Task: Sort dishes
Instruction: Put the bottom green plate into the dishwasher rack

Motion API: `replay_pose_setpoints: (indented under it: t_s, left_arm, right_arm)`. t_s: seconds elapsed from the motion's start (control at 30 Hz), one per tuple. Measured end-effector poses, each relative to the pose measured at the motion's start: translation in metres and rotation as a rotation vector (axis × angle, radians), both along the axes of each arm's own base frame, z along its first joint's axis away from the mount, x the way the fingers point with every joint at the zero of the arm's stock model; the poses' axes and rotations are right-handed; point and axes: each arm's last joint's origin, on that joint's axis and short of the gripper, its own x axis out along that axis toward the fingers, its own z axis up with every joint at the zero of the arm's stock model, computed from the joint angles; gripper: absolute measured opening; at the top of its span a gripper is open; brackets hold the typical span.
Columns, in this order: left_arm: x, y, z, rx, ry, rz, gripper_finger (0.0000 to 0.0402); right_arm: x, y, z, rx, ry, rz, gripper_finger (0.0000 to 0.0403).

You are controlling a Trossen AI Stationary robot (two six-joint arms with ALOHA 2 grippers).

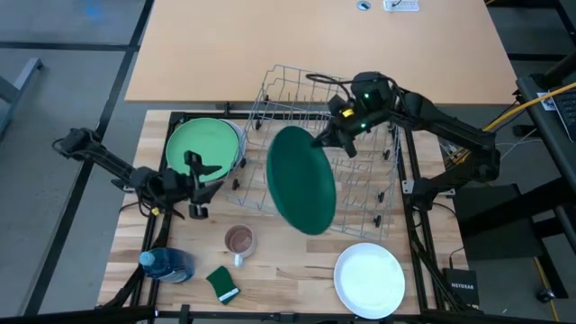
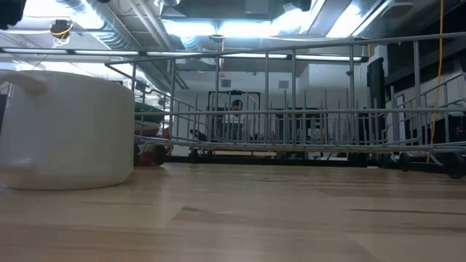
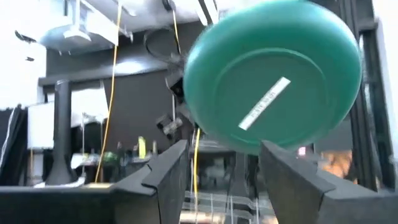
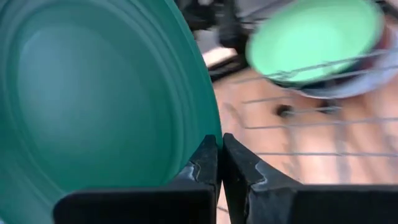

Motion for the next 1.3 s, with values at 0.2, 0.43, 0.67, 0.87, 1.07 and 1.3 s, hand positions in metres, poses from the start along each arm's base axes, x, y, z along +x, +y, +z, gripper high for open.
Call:
replay_pose_setpoints:
  t_s: [0.2, 0.43, 0.67, 0.87, 1.07, 1.3]
  left_arm:
    - [0.003, 0.002, 0.001, 0.020, -0.051, -0.027, 0.0184]
    - [0.007, 0.005, 0.001, 0.079, -0.053, -0.027, 0.0184]
    - [0.010, 0.009, -0.001, 0.234, -0.025, 0.023, 0.0184]
    - [0.016, 0.013, 0.003, 0.343, -0.053, -0.024, 0.0184]
    - [0.042, 0.014, 0.014, 0.402, 0.106, -0.024, 0.0184]
    - [0.058, 0.011, 0.035, 0.526, 0.259, -0.012, 0.0184]
  right_arm:
    - [0.000, 0.002, 0.006, 0.134, -0.035, 0.098, 0.0008]
    - [0.000, 0.003, 0.002, 0.300, 0.073, 0.039, 0.0007]
    - [-0.006, 0.004, -0.013, 0.392, 0.269, -0.088, 0.0007]
    - [-0.001, 0.001, -0.032, 0.422, 0.431, -0.163, 0.0009]
    - [0.014, -0.005, -0.057, 0.464, 0.574, -0.184, 0.0007]
    - [0.025, -0.008, -0.084, 0.531, 0.749, -0.150, 0.0007]
